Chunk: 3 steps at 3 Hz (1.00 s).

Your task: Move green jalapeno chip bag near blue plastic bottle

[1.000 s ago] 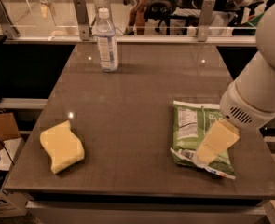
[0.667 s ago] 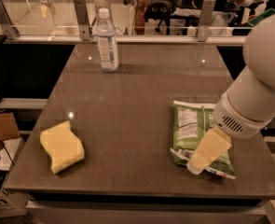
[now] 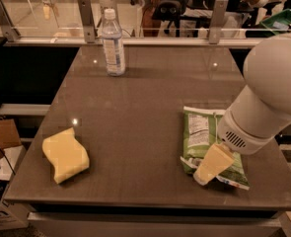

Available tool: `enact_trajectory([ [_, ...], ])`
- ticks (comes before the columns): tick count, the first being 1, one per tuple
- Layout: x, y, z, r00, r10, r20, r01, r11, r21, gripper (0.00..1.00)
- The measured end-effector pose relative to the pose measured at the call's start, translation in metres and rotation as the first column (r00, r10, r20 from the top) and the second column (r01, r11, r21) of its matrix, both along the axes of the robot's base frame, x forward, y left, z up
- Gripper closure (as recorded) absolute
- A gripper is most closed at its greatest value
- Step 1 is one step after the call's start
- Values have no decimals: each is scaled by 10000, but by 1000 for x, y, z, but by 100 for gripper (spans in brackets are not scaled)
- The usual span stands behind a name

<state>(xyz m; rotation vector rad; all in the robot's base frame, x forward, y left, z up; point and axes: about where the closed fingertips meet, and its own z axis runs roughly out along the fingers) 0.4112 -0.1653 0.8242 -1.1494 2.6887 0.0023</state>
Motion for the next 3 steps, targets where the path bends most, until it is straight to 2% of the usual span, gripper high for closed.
enact_trajectory([
  [2,-4,6,6,9998,89,186,-90,10000,30,62],
  [3,0,11,23,9983,343,467,-345,9994,35,87],
])
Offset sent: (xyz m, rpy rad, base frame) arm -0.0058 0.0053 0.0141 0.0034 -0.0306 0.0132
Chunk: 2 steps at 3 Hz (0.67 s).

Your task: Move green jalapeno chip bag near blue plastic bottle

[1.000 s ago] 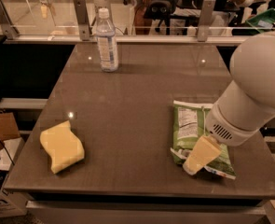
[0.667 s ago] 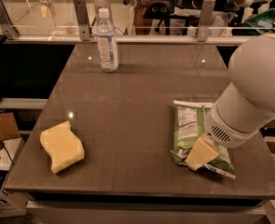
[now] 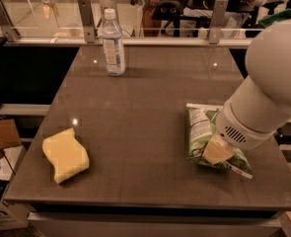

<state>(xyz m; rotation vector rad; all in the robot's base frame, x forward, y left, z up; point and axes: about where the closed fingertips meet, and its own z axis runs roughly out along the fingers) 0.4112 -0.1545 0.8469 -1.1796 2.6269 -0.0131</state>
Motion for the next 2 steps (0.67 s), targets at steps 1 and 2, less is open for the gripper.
enact_trajectory([
  [1,13,8,21,9984,432,357,-429,9991,-75,100],
  [2,41,20,44,9929,907,772,-901,9959,-106,100],
])
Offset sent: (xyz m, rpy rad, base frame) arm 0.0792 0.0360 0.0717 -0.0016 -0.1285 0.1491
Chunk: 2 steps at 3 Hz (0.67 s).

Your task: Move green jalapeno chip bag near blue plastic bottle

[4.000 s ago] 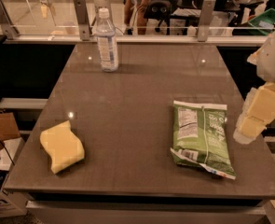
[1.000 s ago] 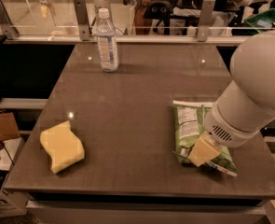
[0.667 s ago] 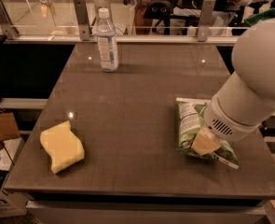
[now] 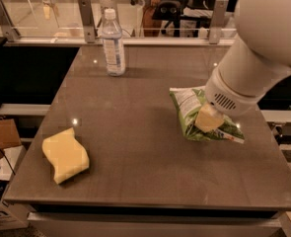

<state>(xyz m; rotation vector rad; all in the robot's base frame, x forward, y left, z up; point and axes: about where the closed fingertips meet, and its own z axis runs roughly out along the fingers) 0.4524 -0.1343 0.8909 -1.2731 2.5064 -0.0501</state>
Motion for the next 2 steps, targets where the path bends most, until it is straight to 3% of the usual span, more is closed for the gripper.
enact_trajectory([
  [2,79,24,22,9964,675,515,-685,9975,180,100],
])
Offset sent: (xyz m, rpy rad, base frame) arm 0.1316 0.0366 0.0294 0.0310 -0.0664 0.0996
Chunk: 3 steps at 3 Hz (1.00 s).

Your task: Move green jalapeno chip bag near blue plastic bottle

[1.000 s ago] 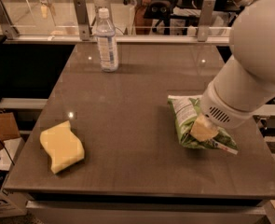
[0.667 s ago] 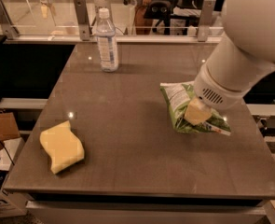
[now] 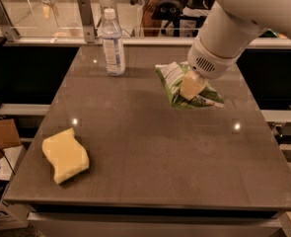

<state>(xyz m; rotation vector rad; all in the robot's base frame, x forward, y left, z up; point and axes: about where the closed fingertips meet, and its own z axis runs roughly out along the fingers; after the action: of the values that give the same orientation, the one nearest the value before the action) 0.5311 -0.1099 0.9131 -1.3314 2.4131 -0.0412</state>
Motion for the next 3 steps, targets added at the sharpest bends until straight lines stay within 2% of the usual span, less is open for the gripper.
enact_trajectory([
  [2,61,21,-3,9988,413,254,-417,9990,177,100],
  [3,81,37,-12,9984,529,219,-536,9980,335,100],
])
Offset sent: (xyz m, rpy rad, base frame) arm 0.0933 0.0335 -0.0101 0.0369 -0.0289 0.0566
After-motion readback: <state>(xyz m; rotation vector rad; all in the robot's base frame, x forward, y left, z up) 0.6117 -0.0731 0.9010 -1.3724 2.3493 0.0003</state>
